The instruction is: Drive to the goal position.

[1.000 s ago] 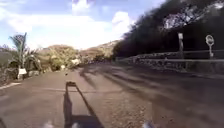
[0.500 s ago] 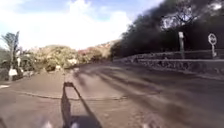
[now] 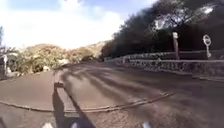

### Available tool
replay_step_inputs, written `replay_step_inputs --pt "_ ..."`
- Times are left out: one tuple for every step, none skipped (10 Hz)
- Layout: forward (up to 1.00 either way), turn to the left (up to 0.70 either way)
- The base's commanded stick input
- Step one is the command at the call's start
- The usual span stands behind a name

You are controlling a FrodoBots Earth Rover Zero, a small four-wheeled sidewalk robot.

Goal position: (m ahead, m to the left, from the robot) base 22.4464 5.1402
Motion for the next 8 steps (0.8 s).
replay_step_inputs --pt "0.85 0.00" --pt "0.85 0.00" --pt "0.85 -0.34" --pt "0.85 -0.34" --pt "0.85 -0.34" --pt "0.85 -0.32" --pt "0.85 -0.30" --pt "0.85 0.00"
